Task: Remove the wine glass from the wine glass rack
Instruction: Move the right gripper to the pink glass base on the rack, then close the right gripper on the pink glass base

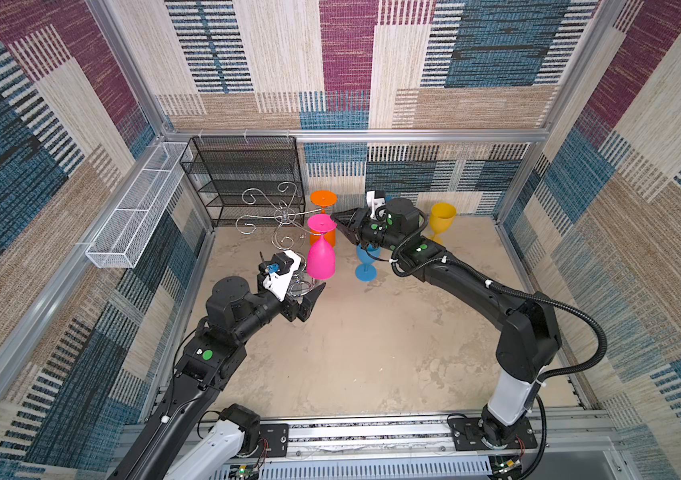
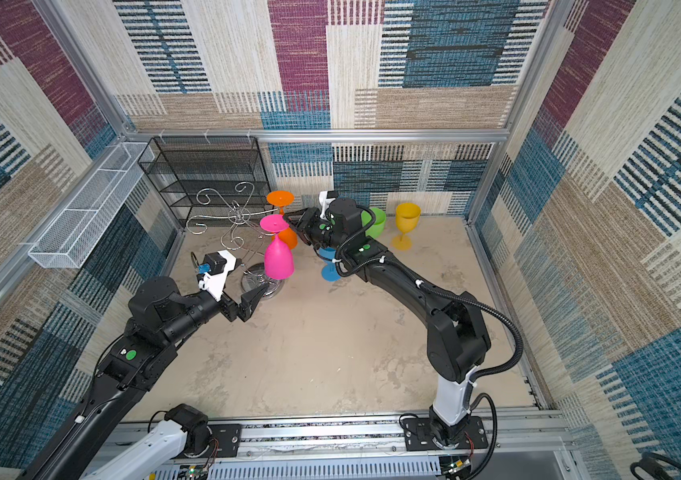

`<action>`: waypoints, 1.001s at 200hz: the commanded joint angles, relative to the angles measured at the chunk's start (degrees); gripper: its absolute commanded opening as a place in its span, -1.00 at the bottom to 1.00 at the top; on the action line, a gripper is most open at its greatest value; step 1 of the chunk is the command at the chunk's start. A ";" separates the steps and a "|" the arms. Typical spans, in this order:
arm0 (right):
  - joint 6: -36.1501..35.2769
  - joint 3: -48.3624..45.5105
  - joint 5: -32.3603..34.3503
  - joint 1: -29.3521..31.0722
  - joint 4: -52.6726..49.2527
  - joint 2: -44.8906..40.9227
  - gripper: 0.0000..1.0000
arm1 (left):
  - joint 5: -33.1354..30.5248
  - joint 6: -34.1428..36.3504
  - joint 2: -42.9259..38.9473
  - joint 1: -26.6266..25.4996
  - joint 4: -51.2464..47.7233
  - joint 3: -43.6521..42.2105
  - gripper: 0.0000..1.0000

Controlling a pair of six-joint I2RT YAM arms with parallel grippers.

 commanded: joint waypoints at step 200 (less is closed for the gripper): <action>2.12 -2.12 -0.56 1.27 5.29 -2.07 -0.91 | -0.94 0.46 0.78 -0.29 2.61 -0.20 0.88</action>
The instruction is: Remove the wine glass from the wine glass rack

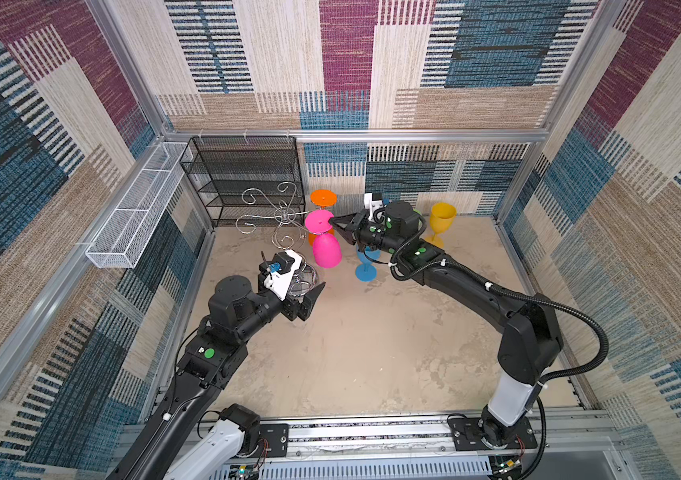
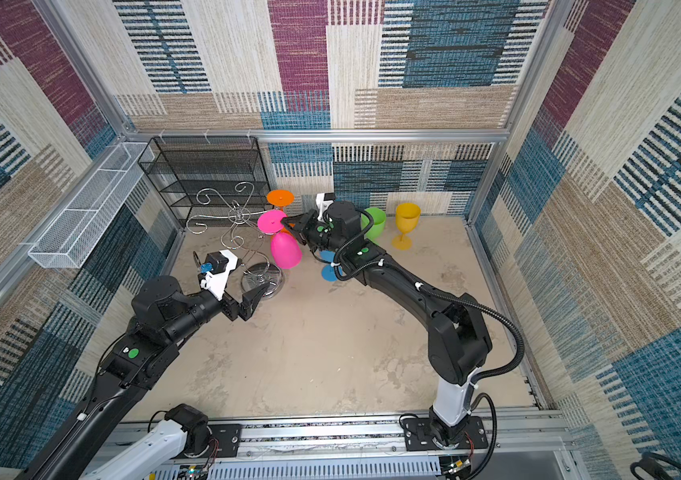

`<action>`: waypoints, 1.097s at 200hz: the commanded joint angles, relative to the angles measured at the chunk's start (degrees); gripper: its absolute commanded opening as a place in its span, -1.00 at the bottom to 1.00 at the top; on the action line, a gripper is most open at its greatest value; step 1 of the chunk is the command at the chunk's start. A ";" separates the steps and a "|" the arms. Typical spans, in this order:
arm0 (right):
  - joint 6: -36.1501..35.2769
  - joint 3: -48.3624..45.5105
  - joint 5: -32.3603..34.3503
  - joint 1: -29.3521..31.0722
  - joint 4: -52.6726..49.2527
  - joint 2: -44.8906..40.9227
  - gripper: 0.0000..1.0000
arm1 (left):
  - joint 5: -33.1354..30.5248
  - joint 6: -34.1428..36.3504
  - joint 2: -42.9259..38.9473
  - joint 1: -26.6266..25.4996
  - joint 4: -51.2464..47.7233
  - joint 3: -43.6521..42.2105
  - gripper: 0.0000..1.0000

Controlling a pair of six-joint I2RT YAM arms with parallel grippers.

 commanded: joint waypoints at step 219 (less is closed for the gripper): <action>-1.02 -4.60 2.54 1.54 2.83 -5.88 -1.00 | 0.79 0.01 1.06 -0.21 2.68 0.09 0.85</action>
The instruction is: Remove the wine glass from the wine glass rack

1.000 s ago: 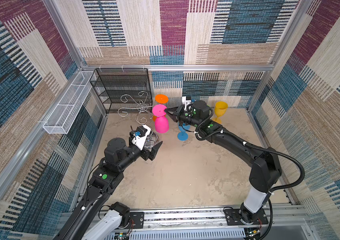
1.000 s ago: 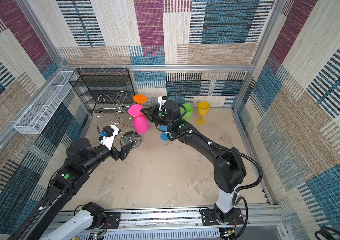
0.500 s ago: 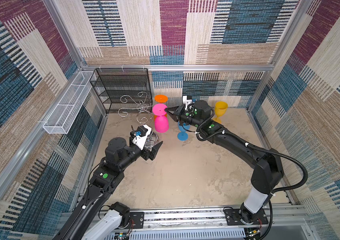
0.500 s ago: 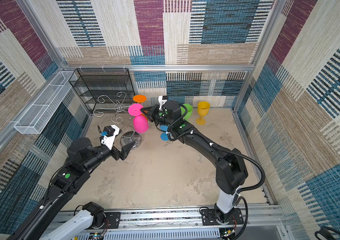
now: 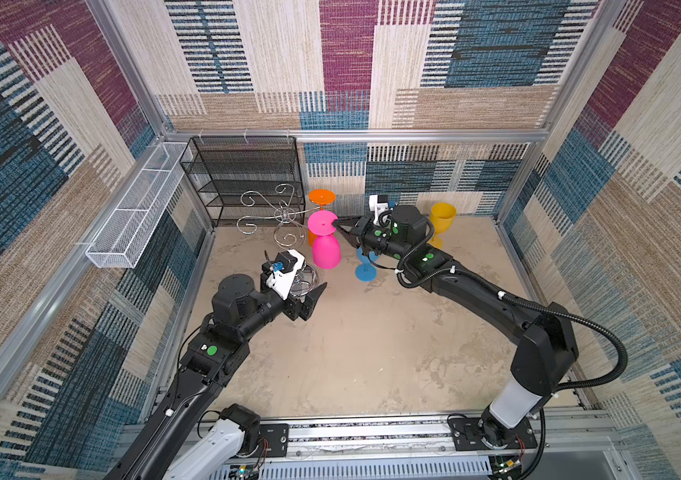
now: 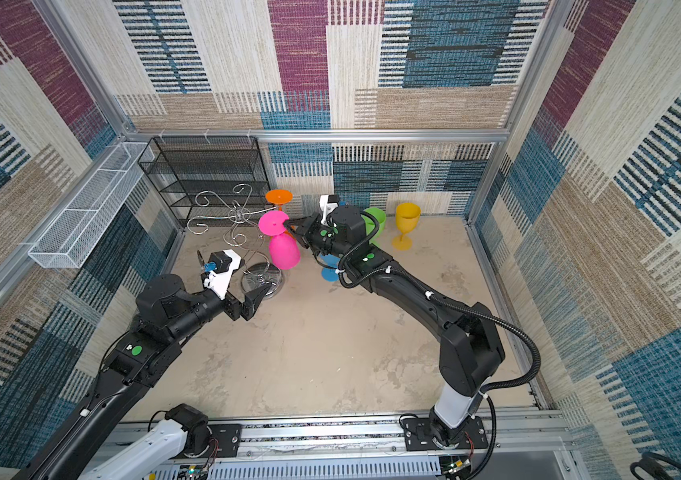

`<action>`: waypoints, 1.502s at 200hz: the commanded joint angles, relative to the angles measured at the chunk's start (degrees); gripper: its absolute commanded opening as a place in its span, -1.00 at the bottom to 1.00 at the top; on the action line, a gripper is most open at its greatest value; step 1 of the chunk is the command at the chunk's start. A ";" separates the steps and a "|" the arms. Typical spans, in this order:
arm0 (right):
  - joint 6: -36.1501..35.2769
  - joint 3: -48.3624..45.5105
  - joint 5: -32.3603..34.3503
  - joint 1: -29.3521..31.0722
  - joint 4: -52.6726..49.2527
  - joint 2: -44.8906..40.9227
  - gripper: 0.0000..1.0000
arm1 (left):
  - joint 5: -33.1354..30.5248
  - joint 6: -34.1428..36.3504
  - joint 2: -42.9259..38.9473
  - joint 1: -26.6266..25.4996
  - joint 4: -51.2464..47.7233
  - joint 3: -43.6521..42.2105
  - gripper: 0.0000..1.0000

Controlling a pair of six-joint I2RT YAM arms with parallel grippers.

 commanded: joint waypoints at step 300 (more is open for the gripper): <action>-1.21 15.00 6.63 2.72 -1.96 9.70 -1.00 | 0.08 0.50 -0.44 -1.60 2.17 0.01 0.85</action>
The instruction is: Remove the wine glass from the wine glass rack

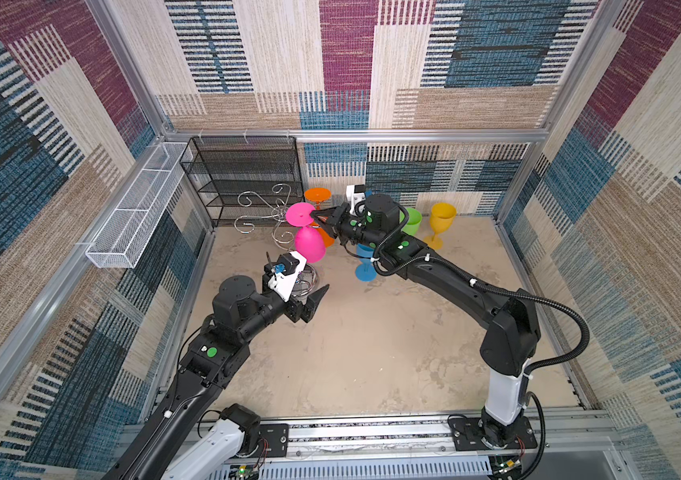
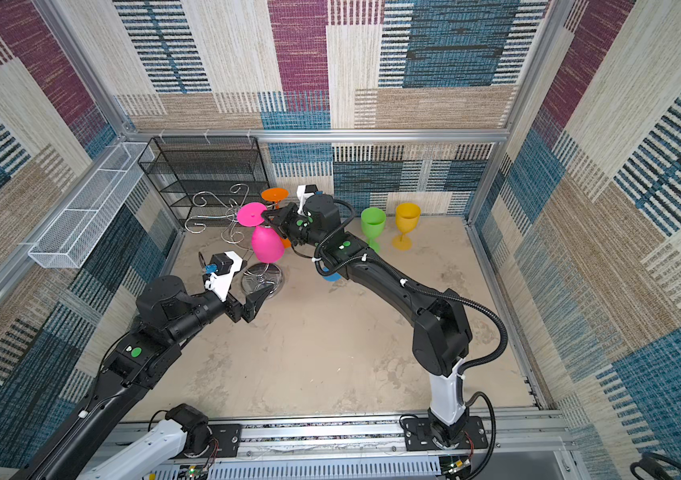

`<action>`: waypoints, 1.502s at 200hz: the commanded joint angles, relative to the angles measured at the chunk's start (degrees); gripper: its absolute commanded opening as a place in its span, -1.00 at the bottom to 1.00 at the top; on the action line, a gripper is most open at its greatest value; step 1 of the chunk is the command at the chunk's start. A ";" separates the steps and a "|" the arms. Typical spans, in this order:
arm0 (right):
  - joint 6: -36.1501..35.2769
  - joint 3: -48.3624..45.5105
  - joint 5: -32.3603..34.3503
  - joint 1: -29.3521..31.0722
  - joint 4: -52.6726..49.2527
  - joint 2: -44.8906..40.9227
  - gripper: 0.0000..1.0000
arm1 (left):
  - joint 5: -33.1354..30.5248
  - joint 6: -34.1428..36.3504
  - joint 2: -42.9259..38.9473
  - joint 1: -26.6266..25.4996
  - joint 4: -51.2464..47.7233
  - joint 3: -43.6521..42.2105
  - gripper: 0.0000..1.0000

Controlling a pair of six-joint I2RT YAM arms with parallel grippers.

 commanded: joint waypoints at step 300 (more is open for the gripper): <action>2.36 -12.12 3.71 0.43 6.31 -9.10 -1.00 | 0.39 0.34 1.05 -1.07 2.06 0.24 0.85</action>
